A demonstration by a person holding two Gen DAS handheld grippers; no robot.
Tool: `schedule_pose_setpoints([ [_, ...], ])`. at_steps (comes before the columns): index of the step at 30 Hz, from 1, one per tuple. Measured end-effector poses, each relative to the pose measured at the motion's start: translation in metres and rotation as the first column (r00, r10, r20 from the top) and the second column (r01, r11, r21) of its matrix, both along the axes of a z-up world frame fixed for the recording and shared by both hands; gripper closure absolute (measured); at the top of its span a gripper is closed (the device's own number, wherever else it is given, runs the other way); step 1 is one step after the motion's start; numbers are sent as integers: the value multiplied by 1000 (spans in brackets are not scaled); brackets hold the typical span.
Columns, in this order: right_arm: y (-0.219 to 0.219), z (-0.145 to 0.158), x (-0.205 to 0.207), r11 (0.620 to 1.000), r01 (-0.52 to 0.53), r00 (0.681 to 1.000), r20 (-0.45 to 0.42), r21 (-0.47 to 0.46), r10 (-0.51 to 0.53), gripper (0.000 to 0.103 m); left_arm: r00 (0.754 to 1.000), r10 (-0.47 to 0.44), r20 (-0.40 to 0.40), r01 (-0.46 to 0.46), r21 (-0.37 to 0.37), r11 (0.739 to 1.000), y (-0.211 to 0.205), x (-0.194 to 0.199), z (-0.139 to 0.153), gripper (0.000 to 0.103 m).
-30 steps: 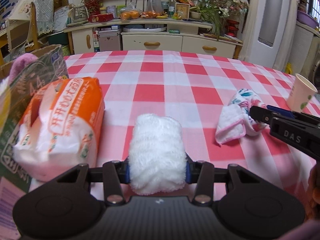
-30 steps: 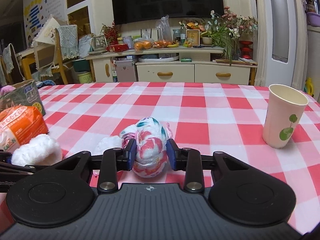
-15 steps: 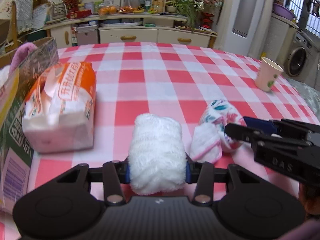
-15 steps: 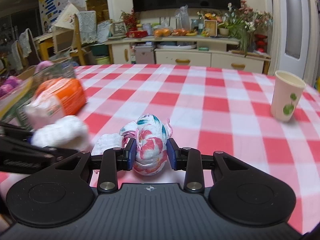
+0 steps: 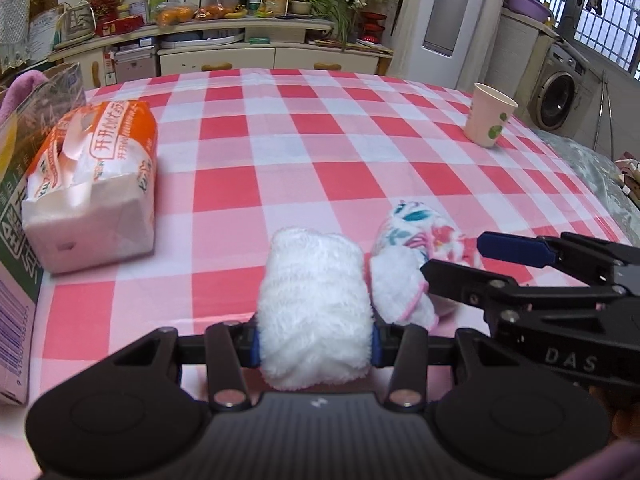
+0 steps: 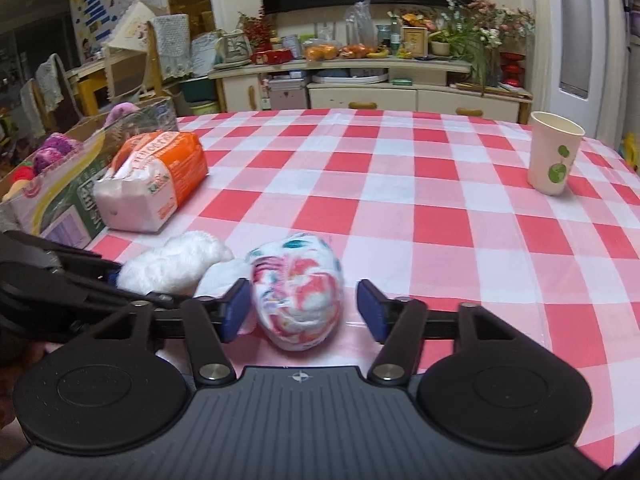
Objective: Organize soft objects
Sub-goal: 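Carry the towel roll and floral bundle over the cardboard box with both tools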
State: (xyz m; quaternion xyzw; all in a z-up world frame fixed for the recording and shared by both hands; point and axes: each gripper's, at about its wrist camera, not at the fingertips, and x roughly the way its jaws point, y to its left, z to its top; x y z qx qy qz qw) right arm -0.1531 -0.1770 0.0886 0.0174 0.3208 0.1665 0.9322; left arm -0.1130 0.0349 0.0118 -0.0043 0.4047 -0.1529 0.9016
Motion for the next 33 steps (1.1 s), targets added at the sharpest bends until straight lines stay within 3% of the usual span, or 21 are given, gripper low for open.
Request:
schedule_pose_setpoints([
  [1, -1, -2, 2, 1000, 10, 1000, -3, 11, -10, 18, 1000, 8, 0, -8, -6, 1000, 2, 1, 0, 58],
  [3, -3, -5, 5, 999, 31, 999, -9, 33, -30, 2, 1000, 22, -2, -22, -13, 1000, 7, 3, 1, 58],
  [8, 2, -11, 10, 996, 34, 999, -27, 77, -32, 3, 999, 46, 10, -45, -28, 999, 19, 2, 6, 58],
  [10, 10, -12, 10, 999, 28, 999, -17, 45, -27, 8, 999, 49, 19, -48, -31, 998, 22, 1, 9, 58],
  [12, 15, -13, 11, 1000, 21, 1000, -22, 21, -21, 26, 998, 52, 20, -51, -39, 998, 25, 0, 12, 58],
  [13, 17, -13, 10, 1000, 18, 1000, -26, 16, -17, 30, 998, 52, 20, -51, -43, 998, 27, 0, 13, 58],
  [17, 25, -10, 7, 999, 26, 1000, -17, -23, -26, 32, 999, 43, 29, -41, -54, 998, 29, -1, 20, 58],
  [26, 21, 5, 4, 996, 90, 996, -9, 13, -90, 33, 993, -6, 117, 15, -73, 997, 40, -6, 54, 58],
  [33, 32, 32, 3, 996, 86, 996, 31, 27, -86, 33, 981, 21, 191, -1, -107, 994, 65, -2, 83, 58],
])
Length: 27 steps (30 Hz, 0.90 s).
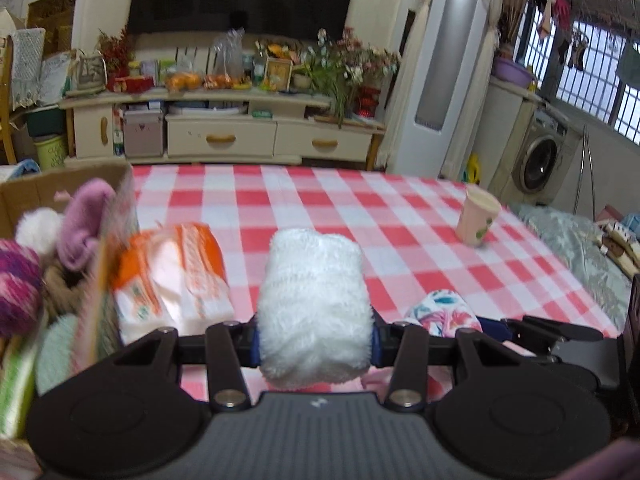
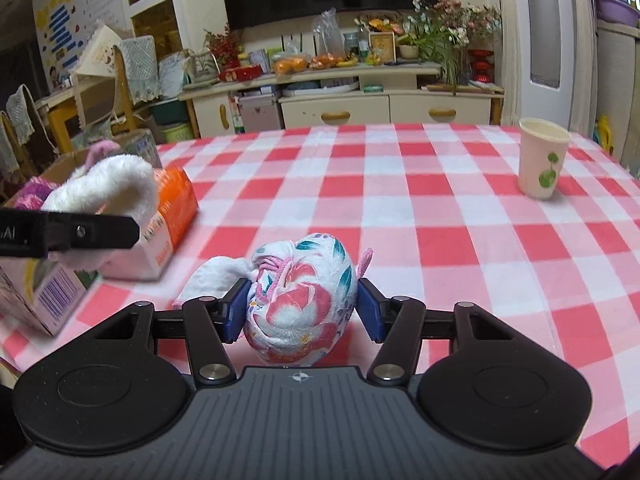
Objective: Organize soft objects
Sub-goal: 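Carry the towel roll and floral bundle over the cardboard box with both tools, then open the left tool to drop the towel roll while the right tool drops the floral bundle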
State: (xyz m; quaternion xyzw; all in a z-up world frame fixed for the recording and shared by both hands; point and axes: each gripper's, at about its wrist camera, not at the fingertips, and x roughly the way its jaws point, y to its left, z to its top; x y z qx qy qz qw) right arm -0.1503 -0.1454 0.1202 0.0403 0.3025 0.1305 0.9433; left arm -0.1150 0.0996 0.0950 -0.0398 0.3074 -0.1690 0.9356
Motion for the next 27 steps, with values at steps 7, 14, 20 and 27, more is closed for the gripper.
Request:
schedule_pose_setpoints([
  [7, 31, 30, 5, 997, -71, 996, 60, 10, 71, 33, 993, 90, 73, -88, -30, 996, 38, 11, 25, 58],
  [14, 76, 56, 16, 983, -181, 976, 125, 25, 177, 33, 966, 227, 120, -224, -40, 974, 82, 24, 38, 58],
  [20, 122, 69, 24, 957, -287, 947, 164, 52, 275, 33, 923, 362, 126, -357, -61, 932, 129, 42, 42, 58],
  [27, 173, 67, 34, 916, -399, 903, 188, 42, 385, 33, 878, 469, 95, -464, -72, 883, 174, 71, 36, 58],
])
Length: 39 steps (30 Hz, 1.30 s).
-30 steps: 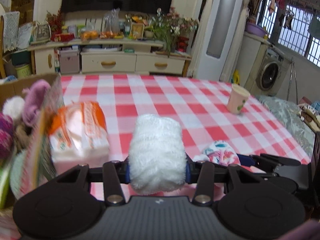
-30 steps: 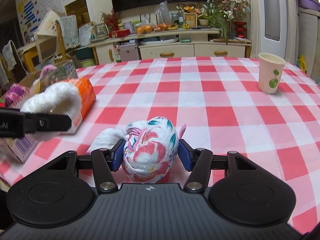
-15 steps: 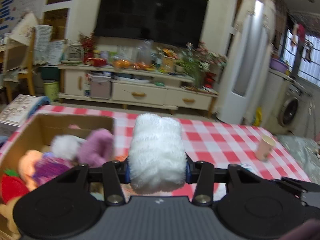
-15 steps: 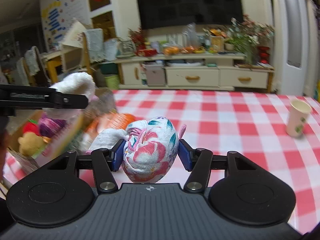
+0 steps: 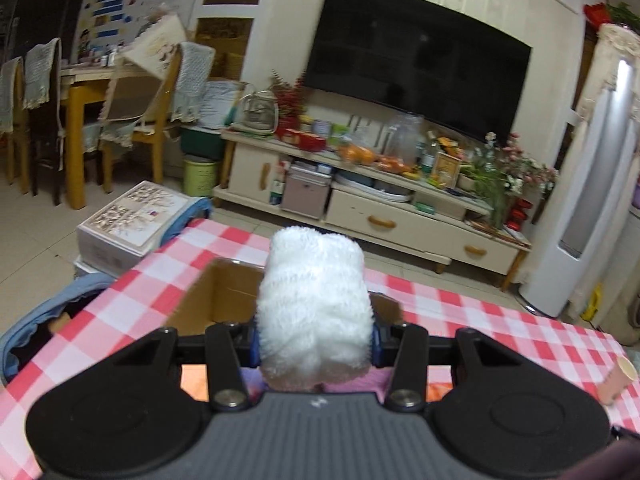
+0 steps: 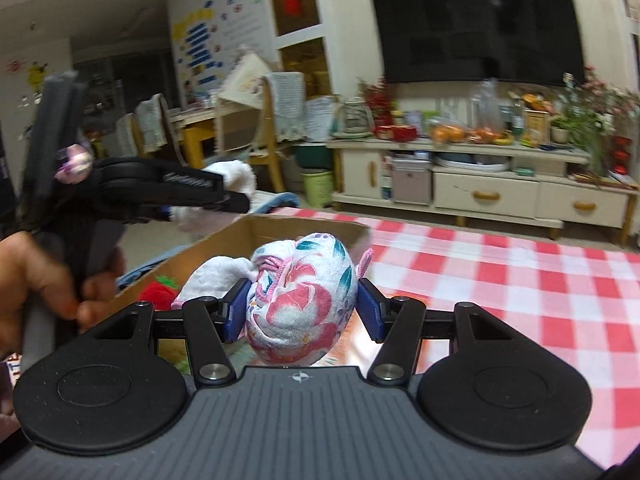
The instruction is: Organize soft objects
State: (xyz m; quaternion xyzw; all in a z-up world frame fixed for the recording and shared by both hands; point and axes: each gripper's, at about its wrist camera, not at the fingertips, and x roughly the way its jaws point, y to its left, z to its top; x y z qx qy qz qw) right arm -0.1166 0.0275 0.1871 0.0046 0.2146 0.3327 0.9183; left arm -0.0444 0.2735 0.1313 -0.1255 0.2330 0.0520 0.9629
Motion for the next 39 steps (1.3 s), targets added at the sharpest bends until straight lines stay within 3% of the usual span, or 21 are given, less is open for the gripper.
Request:
schedule_pose_setpoints([
  [10, 36, -16, 6, 994, -99, 995, -35, -39, 97, 31, 996, 30, -85, -24, 67, 997, 8, 24, -21, 57],
  [13, 42, -23, 4, 990, -125, 991, -46, -65, 122, 25, 995, 49, -91, -42, 79, 996, 11, 21, -22, 41],
  [15, 42, -25, 0, 988, -145, 988, -53, -52, 143, 1, 994, 61, -85, -54, 87, 995, 11, 19, -20, 19],
  [17, 40, -24, -5, 987, -154, 987, -51, -45, 152, 2, 995, 66, -74, -58, 101, 993, 10, 16, -17, 14],
  [21, 30, -16, -14, 993, -110, 994, -24, -39, 110, 2, 995, 75, -64, -67, 109, 992, 9, 11, -12, 5],
  [25, 10, -11, -7, 1000, -14, 999, -52, 22, 16, 0, 996, 73, -49, -68, 99, 993, 6, 5, -7, 1],
  [31, -19, -5, -4, 984, 157, 983, -107, 80, -148, 0, 997, 70, -36, -67, 81, 994, -3, -8, -3, 1],
  [39, -35, 2, -15, 957, 282, 956, -104, 65, -275, 0, 998, 60, -31, -57, 81, 995, -19, -28, -1, 1],
])
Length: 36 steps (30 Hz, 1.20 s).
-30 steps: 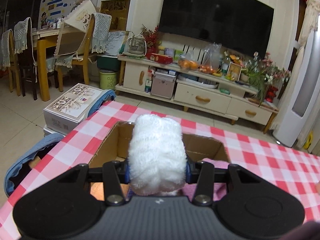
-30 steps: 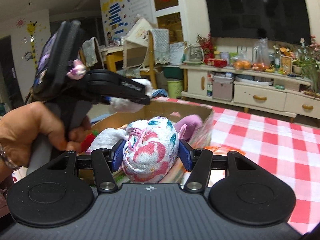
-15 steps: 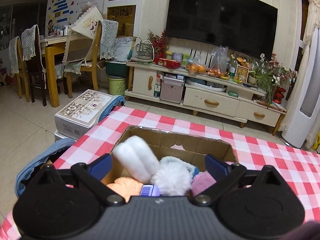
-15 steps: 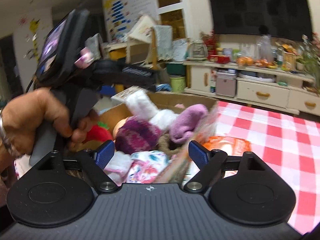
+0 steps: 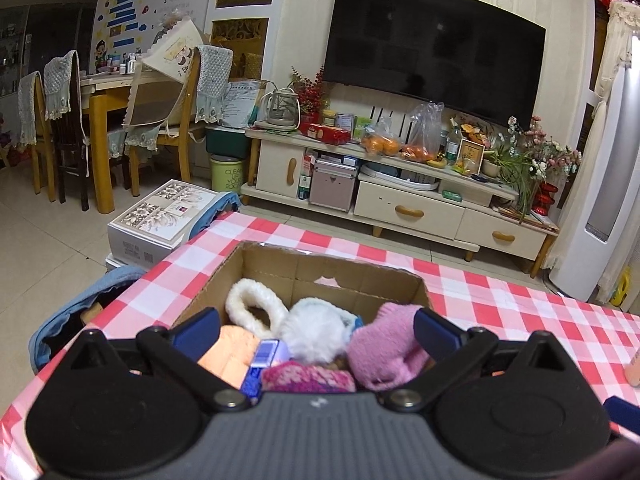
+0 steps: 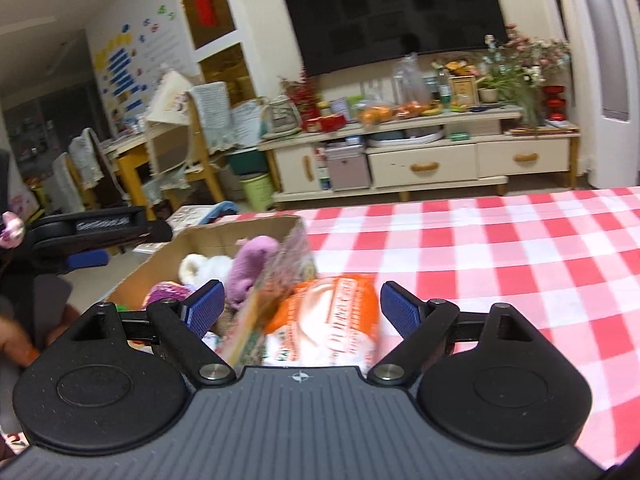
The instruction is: Organize soft objects
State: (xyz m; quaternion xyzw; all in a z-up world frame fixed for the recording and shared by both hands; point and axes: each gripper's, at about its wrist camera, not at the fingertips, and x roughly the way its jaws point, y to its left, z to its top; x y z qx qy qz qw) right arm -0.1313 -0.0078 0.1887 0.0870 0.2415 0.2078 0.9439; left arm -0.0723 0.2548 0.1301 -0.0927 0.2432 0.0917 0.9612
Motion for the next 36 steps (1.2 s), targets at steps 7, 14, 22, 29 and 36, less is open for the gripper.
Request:
schedule_pose_setpoints([
  [7, -6, -1, -2, 998, 51, 999, -5, -30, -51, 0, 1000, -16, 1, 16, 16, 1000, -13, -25, 1, 1],
  [14, -9, 2, -11, 997, 64, 998, 10, -53, -64, 0, 1000, -20, 2, 20, 31, 999, -22, -52, 1, 1],
  [22, -15, 8, -28, 993, 84, 996, 18, -79, -83, 0, 999, -30, -14, 31, 58, 998, -32, -81, 1, 1],
  [29, -10, 16, -46, 994, 45, 999, 32, -100, -42, 0, 999, -44, -13, 45, 81, 996, -38, -110, 6, 1],
  [36, -5, 20, -62, 995, 17, 999, 32, -102, -14, 0, 999, -49, 0, 49, 84, 995, -39, -136, 7, 1],
])
